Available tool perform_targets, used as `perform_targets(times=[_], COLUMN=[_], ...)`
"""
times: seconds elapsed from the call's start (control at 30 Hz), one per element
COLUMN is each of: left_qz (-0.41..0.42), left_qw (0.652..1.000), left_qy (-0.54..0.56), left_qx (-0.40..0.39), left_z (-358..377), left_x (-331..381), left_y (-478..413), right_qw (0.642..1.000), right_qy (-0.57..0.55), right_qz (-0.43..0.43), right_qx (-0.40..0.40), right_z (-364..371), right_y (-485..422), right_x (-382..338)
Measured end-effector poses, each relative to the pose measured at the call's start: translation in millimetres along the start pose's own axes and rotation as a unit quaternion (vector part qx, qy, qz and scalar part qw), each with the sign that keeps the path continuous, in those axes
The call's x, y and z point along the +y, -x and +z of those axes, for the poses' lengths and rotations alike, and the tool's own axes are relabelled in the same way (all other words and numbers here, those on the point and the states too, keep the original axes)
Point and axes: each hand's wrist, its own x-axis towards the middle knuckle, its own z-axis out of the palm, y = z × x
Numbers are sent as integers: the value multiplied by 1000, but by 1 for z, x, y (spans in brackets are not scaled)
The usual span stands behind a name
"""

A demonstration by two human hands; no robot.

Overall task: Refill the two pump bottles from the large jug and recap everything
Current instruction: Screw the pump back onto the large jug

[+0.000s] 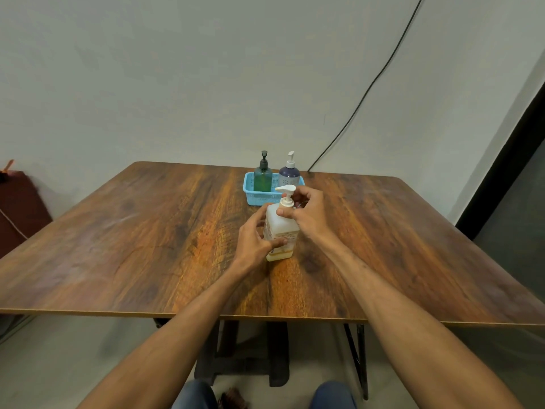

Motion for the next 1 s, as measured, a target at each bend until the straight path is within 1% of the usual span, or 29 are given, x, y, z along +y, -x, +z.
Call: perform_targets(times=[0.2, 0.33, 0.47, 0.6, 0.67, 0.83, 0.93, 1.0], left_qz=[-10, -17, -13, -19, -25, -35, -43, -44], left_qw=[1000, 1000, 1000, 999, 999, 999, 996, 994], left_qy=[2, -4, -8, -8, -8, 7, 16, 17], left_qx=[-6, -4, 11, 25, 19, -39, -76, -96], left_z=[-2, -2, 0, -3, -6, -11, -12, -12], left_x=[0, 2, 9, 13, 14, 11, 0, -5], left_y=[-2, -2, 0, 3, 3, 3, -5, -16], right_qw=[999, 999, 999, 999, 997, 987, 971, 961], right_qy=[18, 42, 30, -35, -54, -90, -104, -123], right_qz=[-16, -16, -6, 26, 35, 107, 138, 145], right_qx=[34, 30, 43, -18, -41, -83, -167, -203], right_z=[8, 7, 10, 4, -3, -17, -16, -10], right_y=[4, -1, -1, -3, 1, 19, 20, 16], right_x=[0, 1, 1, 3, 9, 44, 64, 75])
